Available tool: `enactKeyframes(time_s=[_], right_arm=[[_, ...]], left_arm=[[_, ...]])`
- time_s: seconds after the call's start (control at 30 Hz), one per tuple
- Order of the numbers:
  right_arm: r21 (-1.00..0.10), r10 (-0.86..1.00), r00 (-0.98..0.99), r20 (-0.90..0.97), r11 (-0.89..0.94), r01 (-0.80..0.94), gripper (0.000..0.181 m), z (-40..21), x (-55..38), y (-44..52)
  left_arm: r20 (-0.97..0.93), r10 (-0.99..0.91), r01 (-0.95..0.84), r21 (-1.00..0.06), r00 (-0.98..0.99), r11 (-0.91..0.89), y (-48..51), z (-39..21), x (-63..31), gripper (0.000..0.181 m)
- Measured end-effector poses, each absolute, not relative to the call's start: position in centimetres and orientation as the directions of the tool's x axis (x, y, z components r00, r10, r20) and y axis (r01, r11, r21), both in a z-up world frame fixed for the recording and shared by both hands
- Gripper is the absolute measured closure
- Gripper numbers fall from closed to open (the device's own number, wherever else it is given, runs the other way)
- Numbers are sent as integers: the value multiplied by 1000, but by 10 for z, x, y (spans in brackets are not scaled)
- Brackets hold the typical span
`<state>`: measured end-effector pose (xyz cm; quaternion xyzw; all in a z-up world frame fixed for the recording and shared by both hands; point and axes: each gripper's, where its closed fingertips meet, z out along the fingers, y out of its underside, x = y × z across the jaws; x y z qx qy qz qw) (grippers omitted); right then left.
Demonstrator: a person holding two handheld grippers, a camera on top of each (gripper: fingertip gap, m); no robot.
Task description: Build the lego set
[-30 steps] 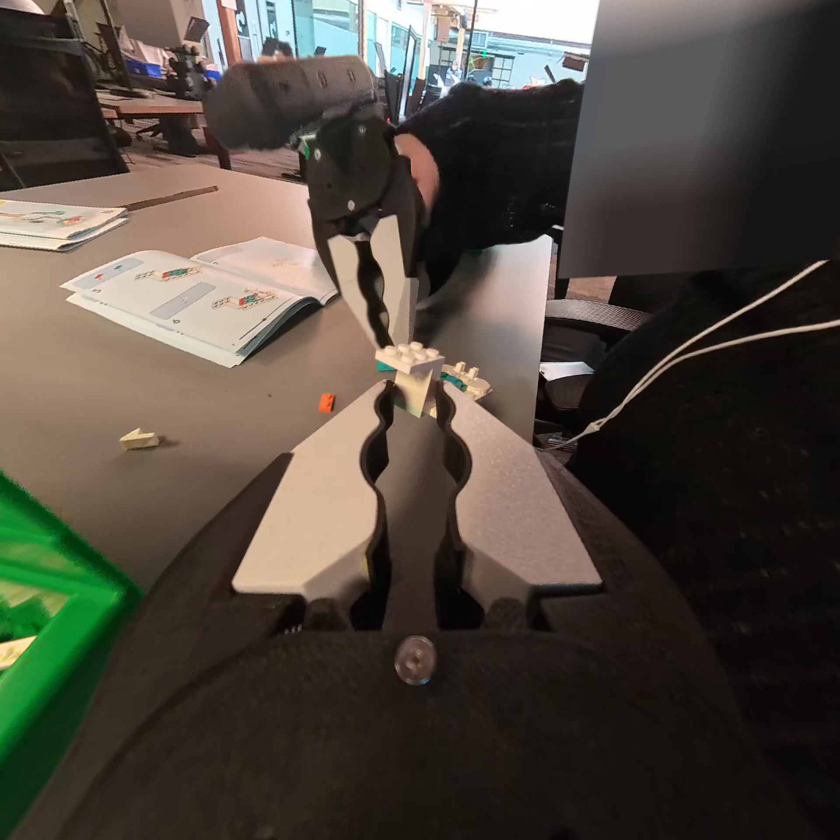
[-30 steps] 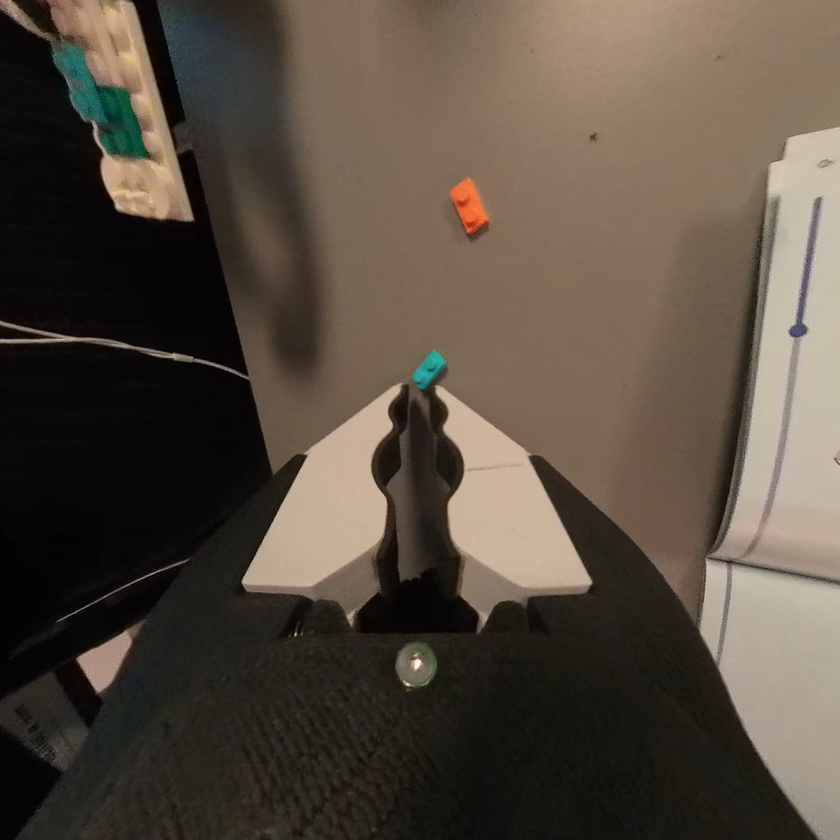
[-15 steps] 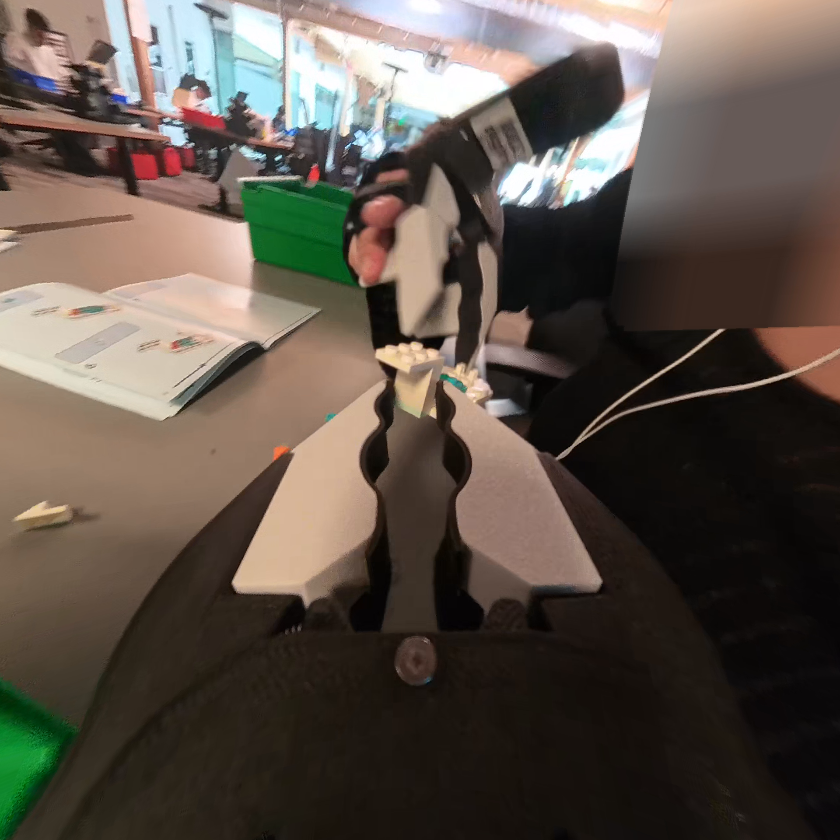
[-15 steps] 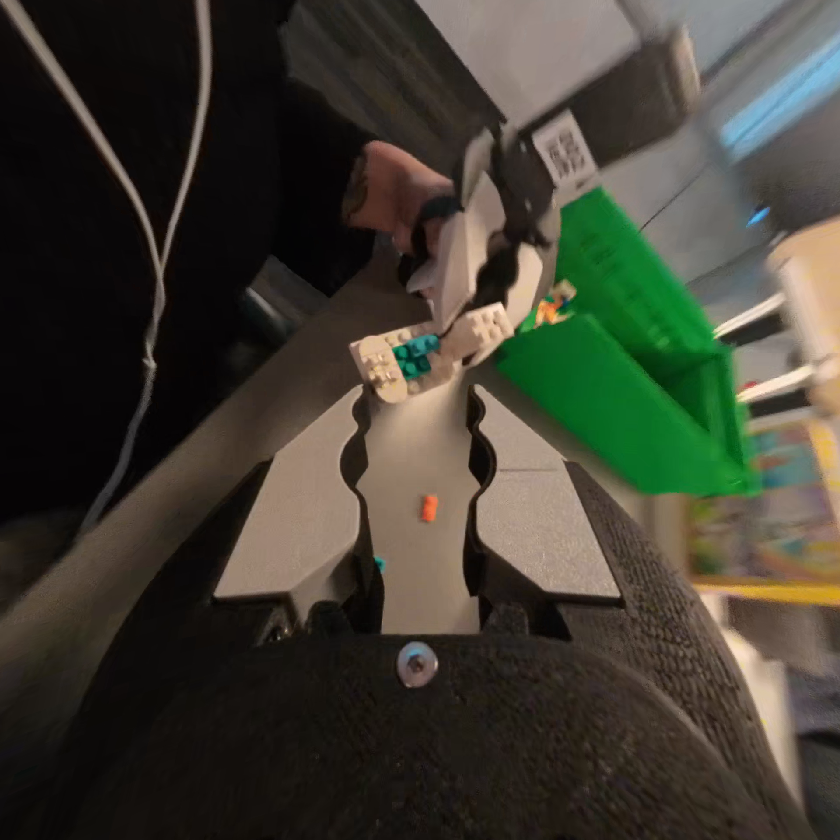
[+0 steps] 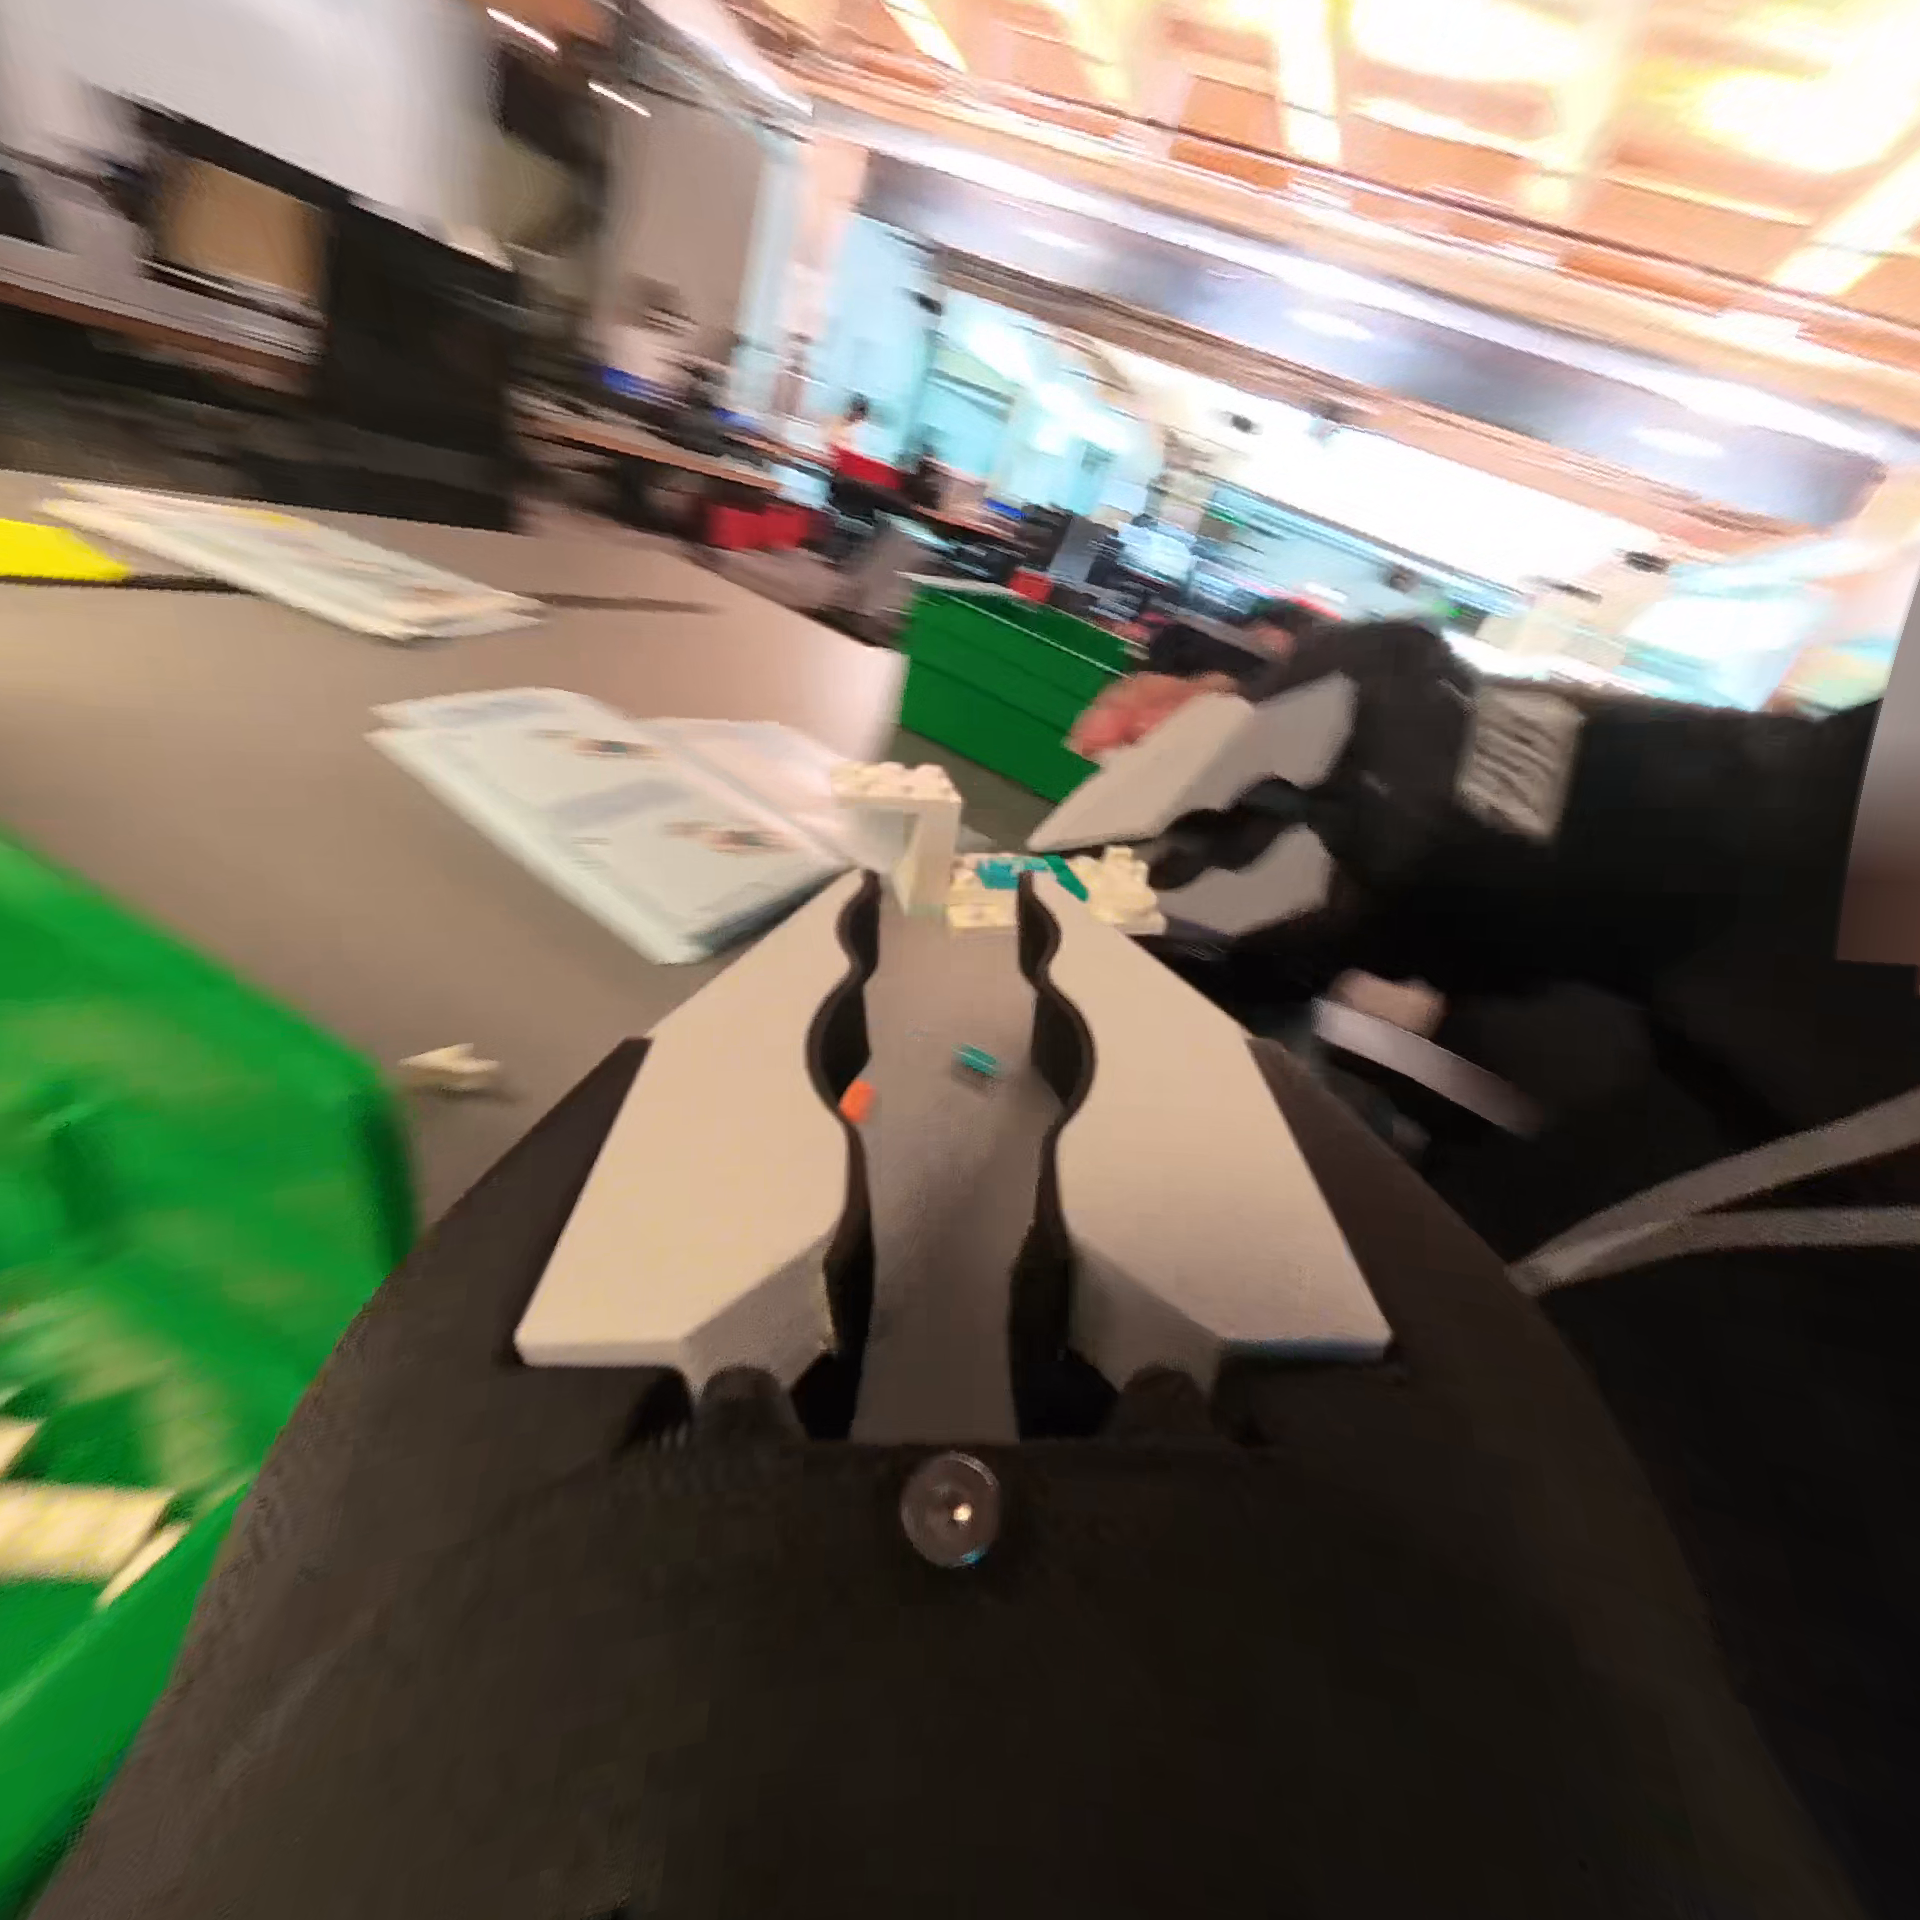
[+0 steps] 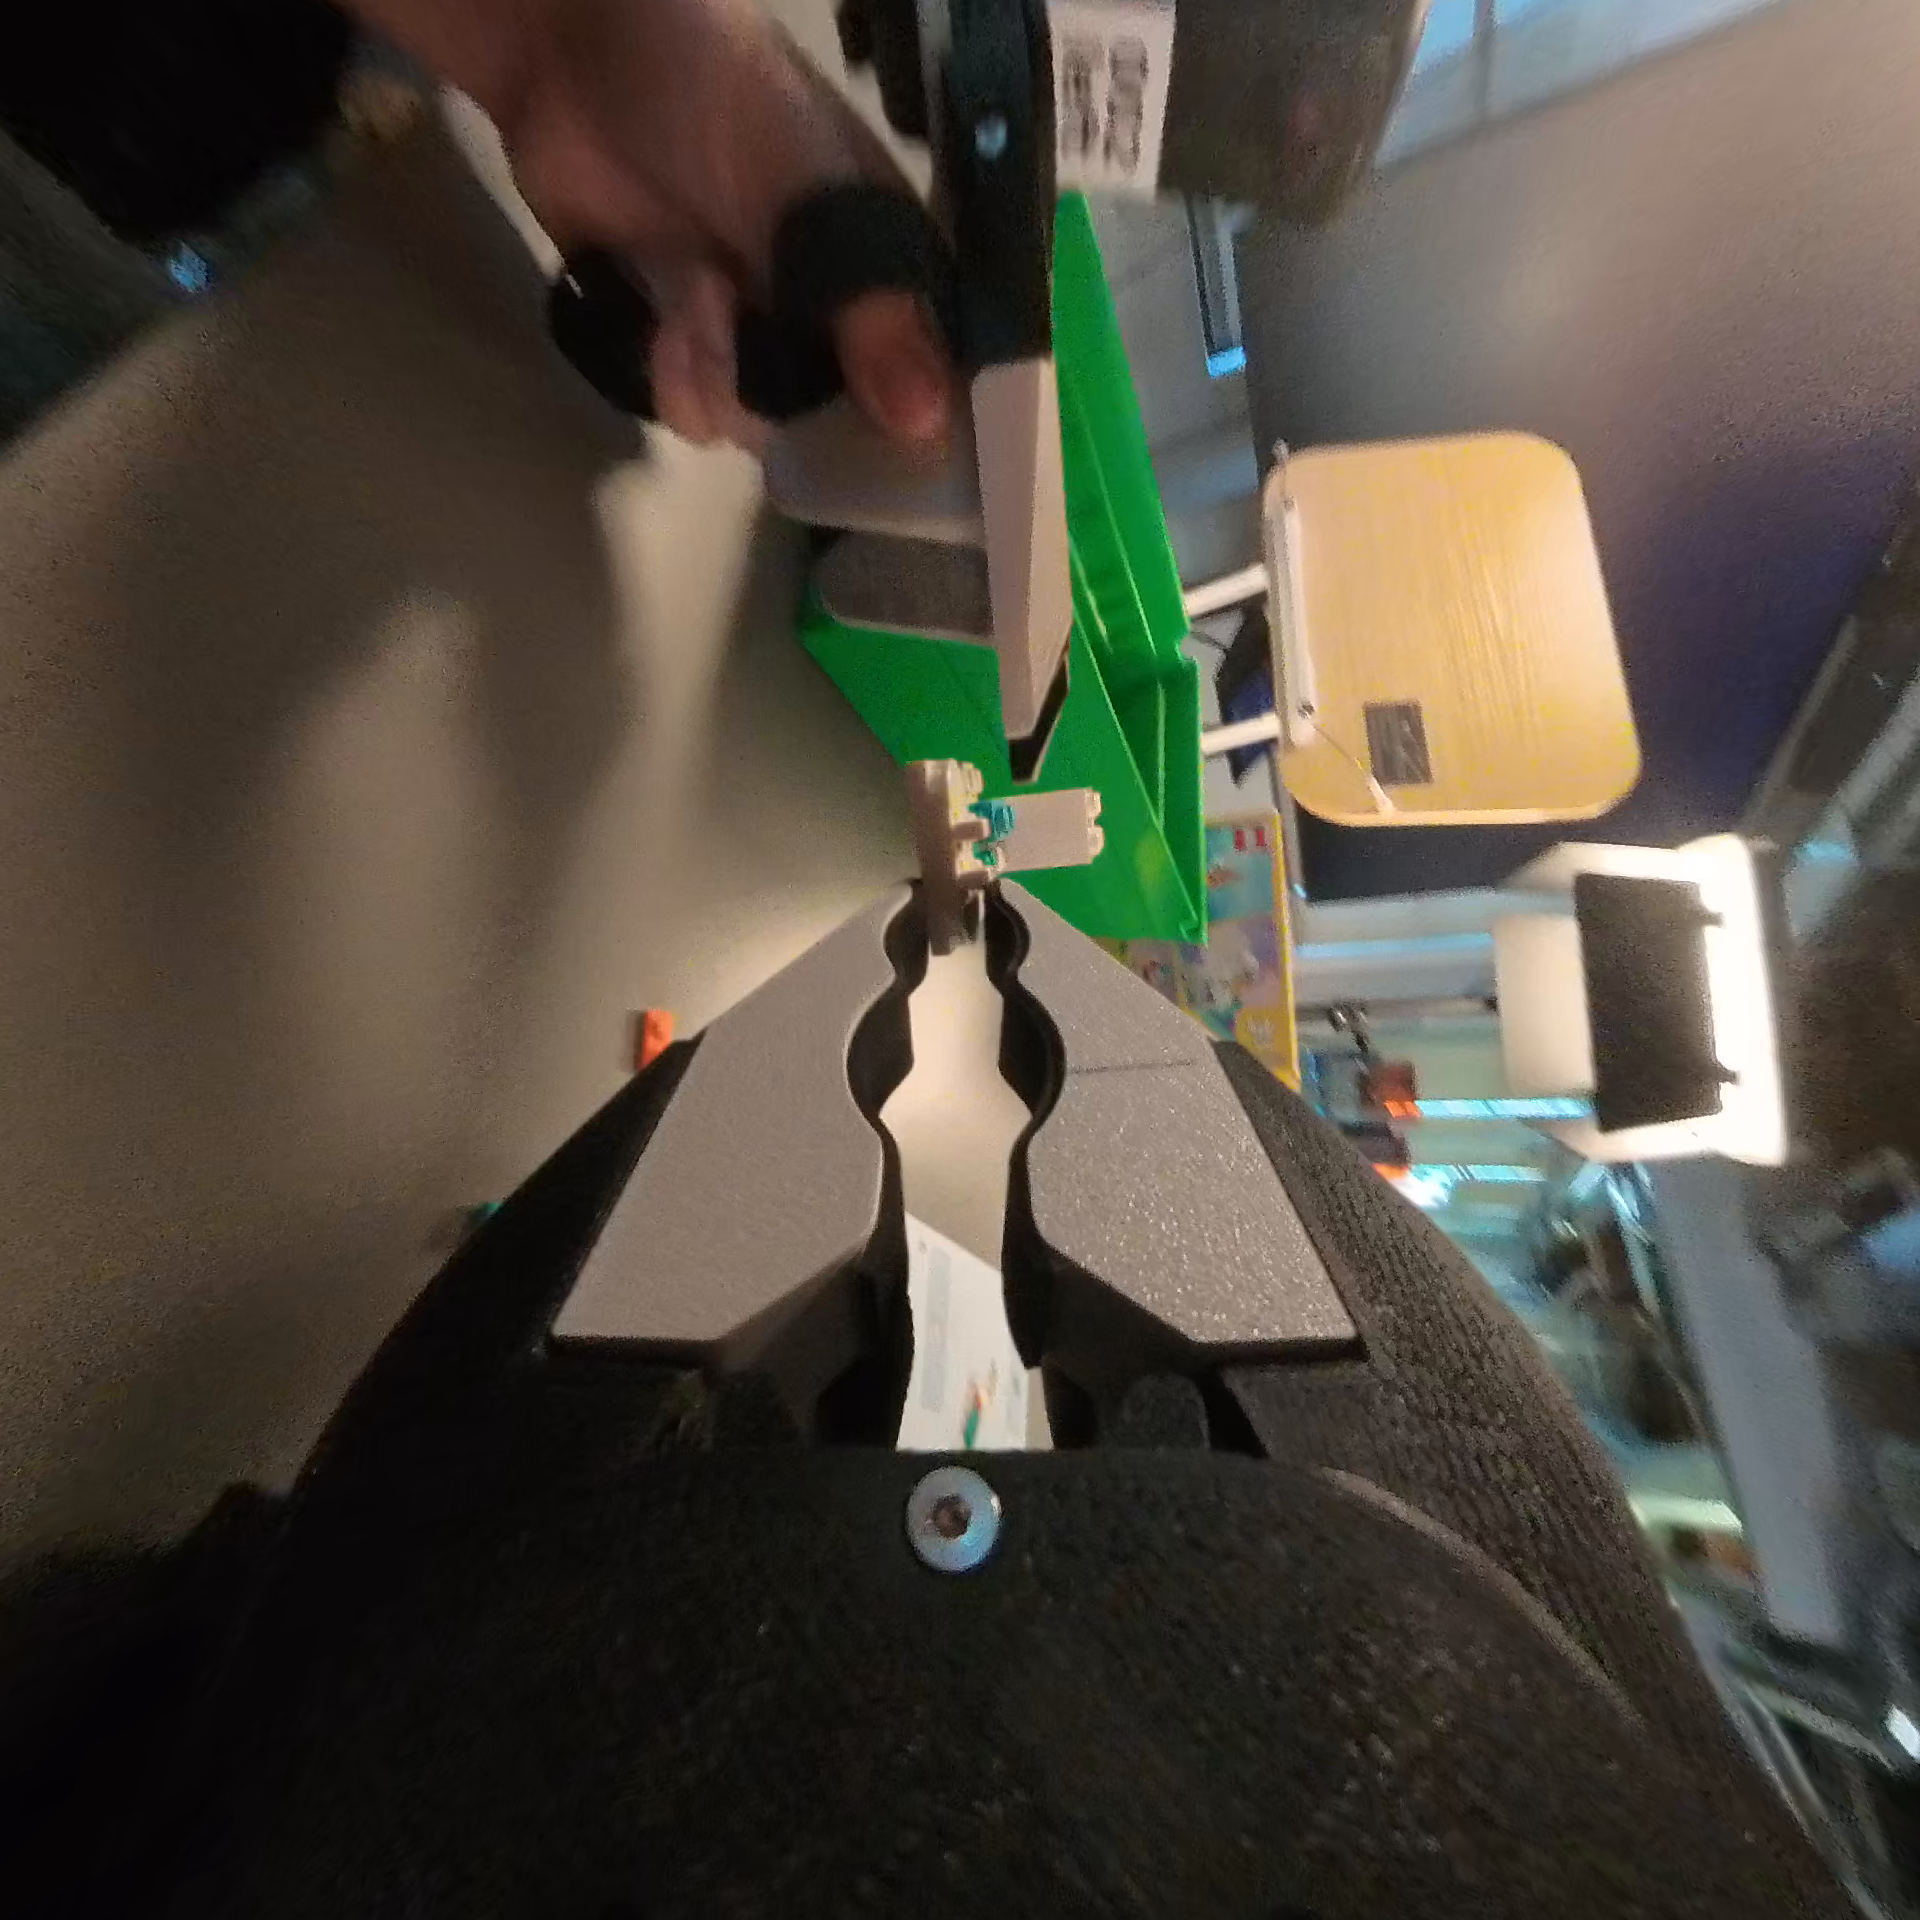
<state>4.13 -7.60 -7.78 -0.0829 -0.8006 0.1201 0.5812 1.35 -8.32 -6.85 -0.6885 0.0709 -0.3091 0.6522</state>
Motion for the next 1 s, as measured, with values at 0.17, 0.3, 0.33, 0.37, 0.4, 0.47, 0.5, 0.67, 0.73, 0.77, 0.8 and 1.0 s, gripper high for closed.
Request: enactKeyframes(time_s=[0.17, 0.3, 0.33, 0.37, 0.4, 0.47, 0.5, 0.67, 0.73, 0.77, 0.8, 1.0], right_arm=[[-131, 163, -199, 966, 978, 166, 175, -78, 29, -53], [-58, 84, -144, 986, 983, 175, 176, -75, 25, -56], [-50, 74, -141, 987, 984, 172, 176, -76, 24, -56], [-39, 63, -135, 989, 984, 173, 176, -76, 24, -57], [-22, 45, -128, 991, 984, 175, 177, -76, 23, -57], [26, -6, -109, 994, 984, 176, 176, -76, 23, -57], [47, -30, -98, 995, 983, 179, 177, -75, 23, -57], [110, -102, -53, 993, 981, 162, 176, -72, 24, -64], [129, -125, -34, 992, 981, 146, 176, -70, 24, -67], [128, -126, -27, 992, 983, 128, 175, -69, 25, -69], [119, -117, -30, 993, 988, 101, 169, -70, 25, -71], [183, -183, -34, 983, 983, 5, 119, -66, 26, -64]], left_arm=[[326, -313, 319, -945, 892, -75, -77, -71, -1, 154], [529, -397, 507, -846, 751, -168, -72, -75, 13, 154], [565, -423, 540, -820, 709, -190, -71, -75, 16, 154], [599, -447, 572, -793, 665, -211, -71, -75, 19, 154], [631, -472, 604, -763, 616, -231, -72, -73, 22, 154], [689, -513, 669, -694, 511, -266, -74, -69, 25, 153], [710, -522, 690, -666, 472, -283, -74, -68, 26, 153], [742, -554, 700, -620, 377, -354, -75, -69, 36, 168], [745, -573, 698, -610, 342, -375, -78, -67, 37, 170], [742, -584, 691, -611, 329, -386, -80, -66, 38, 173], [743, -583, 677, -616, 330, -402, -82, -67, 39, 177], [758, -567, 546, -638, 322, -542, -93, -81, 51, 176]])
